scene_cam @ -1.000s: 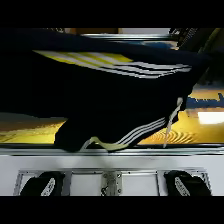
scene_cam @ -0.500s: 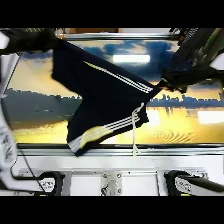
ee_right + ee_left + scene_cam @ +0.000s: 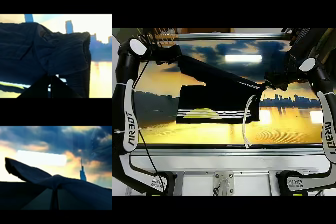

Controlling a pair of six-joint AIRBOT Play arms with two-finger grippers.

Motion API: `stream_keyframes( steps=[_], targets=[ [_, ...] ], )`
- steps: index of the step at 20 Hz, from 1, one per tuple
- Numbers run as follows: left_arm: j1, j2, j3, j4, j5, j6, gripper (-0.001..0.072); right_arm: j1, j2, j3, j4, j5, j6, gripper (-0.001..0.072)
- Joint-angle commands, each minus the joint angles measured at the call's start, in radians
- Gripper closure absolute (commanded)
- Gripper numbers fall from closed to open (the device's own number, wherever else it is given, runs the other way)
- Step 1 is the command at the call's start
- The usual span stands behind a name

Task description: Fold the clothes and pants, and hang the long-sleeved shirts on hangers.

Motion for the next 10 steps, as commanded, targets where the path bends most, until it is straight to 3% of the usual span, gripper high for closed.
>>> stream_keyframes(
  steps=[1,4,10],
  targets=[
    [0.037,0.126,-0.181,0.012,-0.009,0.042,0.07,0.042,0.057,-0.018,-0.175,0.085,-0.029,0.0703],
    [0.067,0.244,-0.424,0.011,0.024,0.092,0.07,0.131,0.13,-0.123,-0.295,0.108,-0.029,0.0702],
    [0.101,0.367,-0.839,0.008,0.156,0.175,0.07,0.274,0.193,-0.407,-0.304,0.038,0.034,0.0702]
  ],
)
